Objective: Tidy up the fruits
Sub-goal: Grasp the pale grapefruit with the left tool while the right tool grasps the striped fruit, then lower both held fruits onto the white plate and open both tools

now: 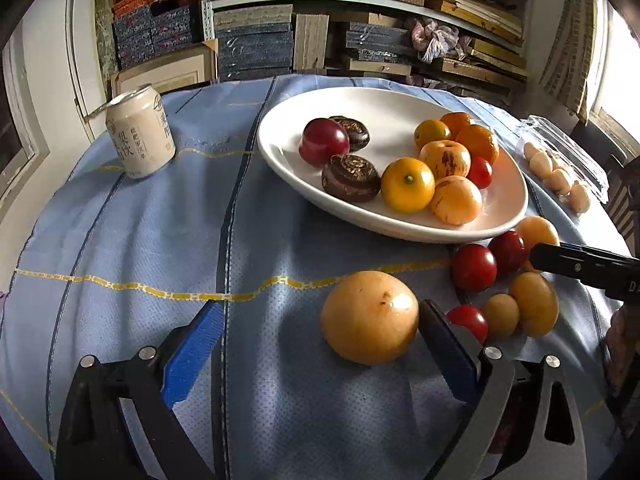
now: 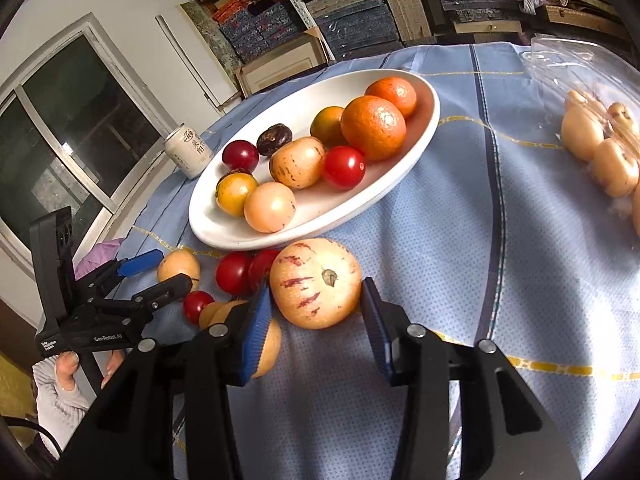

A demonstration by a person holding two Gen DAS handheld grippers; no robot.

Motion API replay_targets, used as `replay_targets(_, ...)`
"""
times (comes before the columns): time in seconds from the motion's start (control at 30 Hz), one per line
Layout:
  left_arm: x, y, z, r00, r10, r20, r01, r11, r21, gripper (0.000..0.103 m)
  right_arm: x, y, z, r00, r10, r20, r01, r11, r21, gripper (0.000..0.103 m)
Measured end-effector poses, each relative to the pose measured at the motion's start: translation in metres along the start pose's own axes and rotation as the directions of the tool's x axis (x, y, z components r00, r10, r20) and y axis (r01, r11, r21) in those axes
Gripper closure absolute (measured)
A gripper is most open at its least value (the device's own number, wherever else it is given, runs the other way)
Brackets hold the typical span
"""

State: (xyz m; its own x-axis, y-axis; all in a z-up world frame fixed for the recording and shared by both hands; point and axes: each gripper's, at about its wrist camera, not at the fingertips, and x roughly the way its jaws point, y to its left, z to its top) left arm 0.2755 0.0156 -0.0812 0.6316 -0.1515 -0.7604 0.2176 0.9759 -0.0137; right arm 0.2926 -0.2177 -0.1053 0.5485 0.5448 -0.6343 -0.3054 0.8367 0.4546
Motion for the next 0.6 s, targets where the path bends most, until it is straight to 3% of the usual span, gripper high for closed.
replay_targets(0.13, 0.007, -0.003, 0.002, 0.999, -0.031, -0.036, 0.031, 1.000, -0.004, 0.023, 0.002, 0.001, 0.000, 1.000, -0.006, 0.000, 0.006, 1.000, -0.003, 0.059)
replay_targets(0.27, 0.006, -0.006, 0.002, 0.999, -0.028, -0.035, 0.028, 1.000, 0.002, 0.025, 0.002, 0.001, 0.001, 1.000, -0.004, 0.000, 0.004, 1.000, -0.002, 0.060)
replay_targets(0.3, 0.006, -0.005, 0.002, 0.999, -0.034, -0.031, 0.034, 0.999, -0.001, 0.032, 0.002, 0.001, 0.001, 1.000, -0.003, 0.001, 0.003, 1.000, -0.002, 0.060)
replay_targets(0.33, 0.004, -0.005, 0.002, 0.999, -0.048, -0.021, 0.048, 0.999, -0.004, 0.050, 0.001, 0.002, 0.000, 1.000, -0.002, 0.006, 0.002, 1.000, -0.002, 0.060)
replay_targets(0.37, 0.003, -0.007, 0.003, 0.999, -0.045, -0.011, 0.045, 0.999, 0.002, 0.056, -0.001, 0.004, 0.000, 1.000, -0.002, 0.018, 0.002, 1.000, -0.005, 0.060)
replay_targets(0.4, 0.001, -0.008, 0.002, 1.000, -0.024, -0.001, 0.024, 1.000, 0.008, 0.056, -0.003, 0.005, 0.000, 1.000, -0.001, 0.027, 0.001, 1.000, -0.010, 0.060)
replay_targets(0.6, -0.001, -0.005, 0.000, 0.998, -0.056, 0.003, 0.056, 0.998, -0.003, 0.056, -0.004, 0.004, 0.000, 1.000, 0.008, 0.024, -0.007, 1.000, -0.008, 0.060)
